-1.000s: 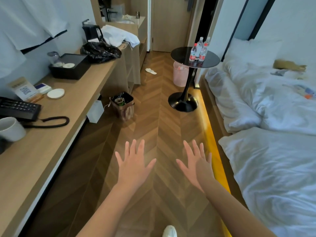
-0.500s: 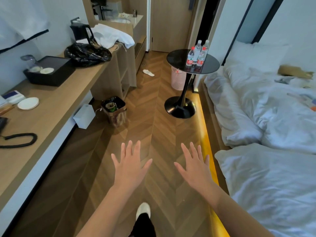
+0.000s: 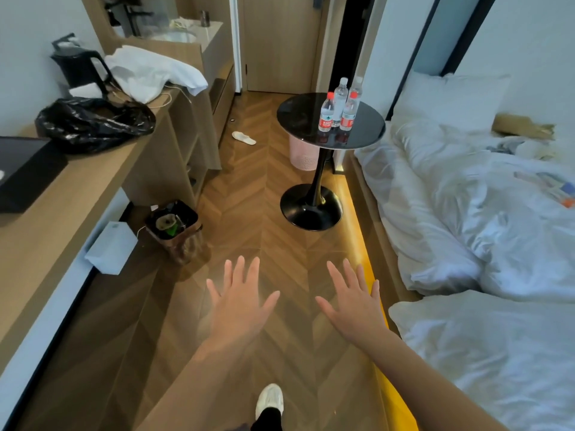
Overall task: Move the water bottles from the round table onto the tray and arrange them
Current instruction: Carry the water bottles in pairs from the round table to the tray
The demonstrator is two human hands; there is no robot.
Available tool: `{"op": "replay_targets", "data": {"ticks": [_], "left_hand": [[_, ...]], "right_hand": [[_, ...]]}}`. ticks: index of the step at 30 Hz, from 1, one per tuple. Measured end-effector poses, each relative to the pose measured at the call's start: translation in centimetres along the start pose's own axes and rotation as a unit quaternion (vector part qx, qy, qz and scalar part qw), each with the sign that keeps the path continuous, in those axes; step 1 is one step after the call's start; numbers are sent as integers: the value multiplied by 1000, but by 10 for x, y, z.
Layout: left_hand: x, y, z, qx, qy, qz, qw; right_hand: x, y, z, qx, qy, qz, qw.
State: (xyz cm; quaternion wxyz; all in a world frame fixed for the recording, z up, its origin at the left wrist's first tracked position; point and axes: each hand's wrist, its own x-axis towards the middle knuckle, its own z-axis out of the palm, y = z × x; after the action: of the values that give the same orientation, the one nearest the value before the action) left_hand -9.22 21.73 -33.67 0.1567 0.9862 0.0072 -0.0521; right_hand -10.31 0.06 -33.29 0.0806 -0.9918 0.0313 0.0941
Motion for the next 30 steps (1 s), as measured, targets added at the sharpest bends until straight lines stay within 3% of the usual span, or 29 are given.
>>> {"op": "replay_targets", "data": {"ticks": [15,30], "left_hand": [[164,43,-3,37,-22,27,999],[369,157,10,-4,12,-6,1000]], "right_hand": [[159,45,-12,14,7,36,999],[399,136,-79,-14,59,-45,997]]}}
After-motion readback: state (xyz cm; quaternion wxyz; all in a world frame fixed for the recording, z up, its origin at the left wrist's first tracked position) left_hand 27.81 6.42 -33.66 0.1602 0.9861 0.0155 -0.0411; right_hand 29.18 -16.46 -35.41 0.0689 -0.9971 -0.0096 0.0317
